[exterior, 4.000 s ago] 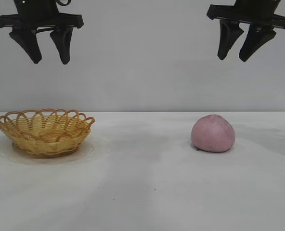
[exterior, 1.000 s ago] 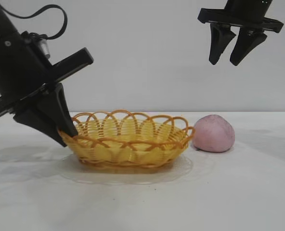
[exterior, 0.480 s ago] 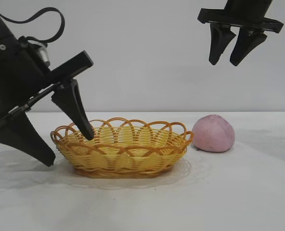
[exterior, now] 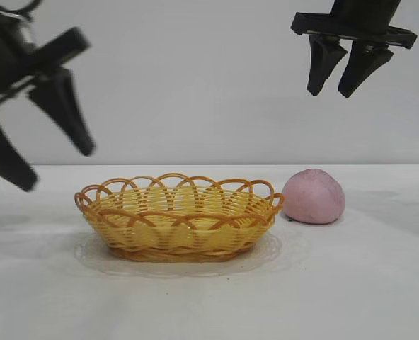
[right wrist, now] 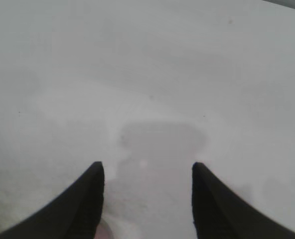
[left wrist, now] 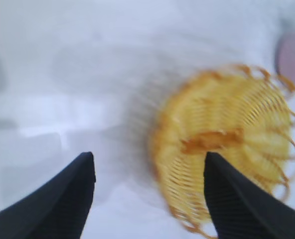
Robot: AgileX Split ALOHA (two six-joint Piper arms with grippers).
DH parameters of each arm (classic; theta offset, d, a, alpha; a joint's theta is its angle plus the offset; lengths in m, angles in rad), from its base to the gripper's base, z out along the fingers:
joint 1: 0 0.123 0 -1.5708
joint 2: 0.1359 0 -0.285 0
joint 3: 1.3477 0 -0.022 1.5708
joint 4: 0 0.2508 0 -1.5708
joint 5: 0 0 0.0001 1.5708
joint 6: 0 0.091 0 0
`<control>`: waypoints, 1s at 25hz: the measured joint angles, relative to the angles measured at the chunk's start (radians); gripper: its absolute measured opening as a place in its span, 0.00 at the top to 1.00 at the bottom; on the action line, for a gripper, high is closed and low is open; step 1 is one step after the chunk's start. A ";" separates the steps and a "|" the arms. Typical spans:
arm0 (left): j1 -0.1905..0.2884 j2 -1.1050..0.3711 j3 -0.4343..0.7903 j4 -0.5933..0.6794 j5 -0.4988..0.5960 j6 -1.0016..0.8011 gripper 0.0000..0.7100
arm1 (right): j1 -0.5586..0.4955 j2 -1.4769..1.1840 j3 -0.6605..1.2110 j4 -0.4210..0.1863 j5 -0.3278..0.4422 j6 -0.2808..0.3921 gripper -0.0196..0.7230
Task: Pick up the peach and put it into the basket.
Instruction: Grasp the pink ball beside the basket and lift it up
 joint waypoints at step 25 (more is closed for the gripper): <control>0.002 -0.975 0.234 0.578 0.451 -0.474 0.42 | 0.001 0.009 0.000 0.002 0.004 0.000 0.52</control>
